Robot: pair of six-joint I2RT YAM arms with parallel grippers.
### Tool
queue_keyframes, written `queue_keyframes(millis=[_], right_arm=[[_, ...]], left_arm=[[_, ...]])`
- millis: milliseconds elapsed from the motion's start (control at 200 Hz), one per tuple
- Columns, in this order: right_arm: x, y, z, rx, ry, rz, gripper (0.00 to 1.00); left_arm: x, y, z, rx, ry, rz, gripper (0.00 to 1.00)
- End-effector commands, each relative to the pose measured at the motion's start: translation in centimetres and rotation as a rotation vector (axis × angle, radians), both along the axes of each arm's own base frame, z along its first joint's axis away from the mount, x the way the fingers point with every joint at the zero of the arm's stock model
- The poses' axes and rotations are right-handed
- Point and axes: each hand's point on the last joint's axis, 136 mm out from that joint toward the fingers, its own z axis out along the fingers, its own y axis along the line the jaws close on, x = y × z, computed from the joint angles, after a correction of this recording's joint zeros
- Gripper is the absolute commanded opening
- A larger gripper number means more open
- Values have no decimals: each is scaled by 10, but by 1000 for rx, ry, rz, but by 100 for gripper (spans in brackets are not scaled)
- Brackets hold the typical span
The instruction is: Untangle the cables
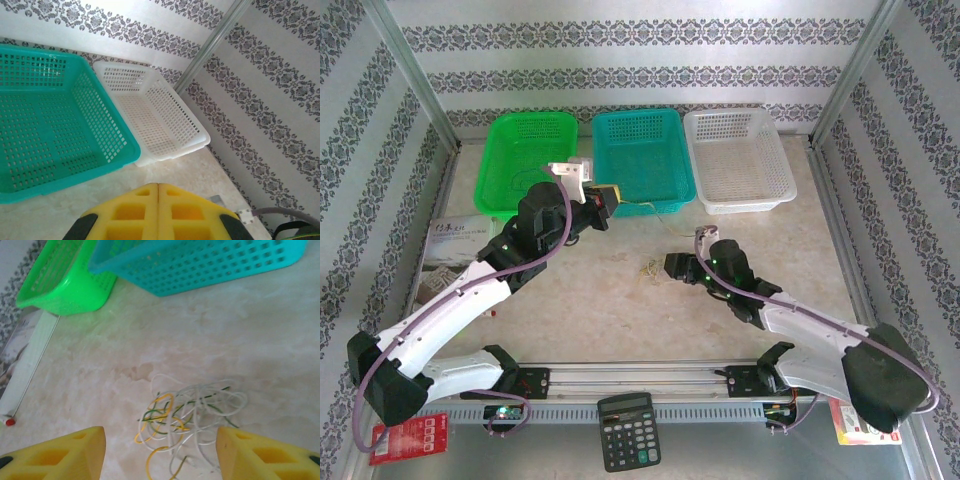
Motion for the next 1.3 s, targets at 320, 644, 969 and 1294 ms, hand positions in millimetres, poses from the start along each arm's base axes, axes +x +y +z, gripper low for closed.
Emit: queue_keyframes(millis=[320,644,969,1294], right_arm=[[-3,-54,-46,-80,98,-127,62],[-2,-40,-29,-11,83,-72,62],[-4,8,44,90,-51,130,65],[-11,59,96,104,-157,301,70]], left_arm=[[0,43,25,38,-79,115,0],[1,47,26,59,-81,122,0],[0,39,20,59,-82,78,0],[-2,32,20,60,-79,39,0]])
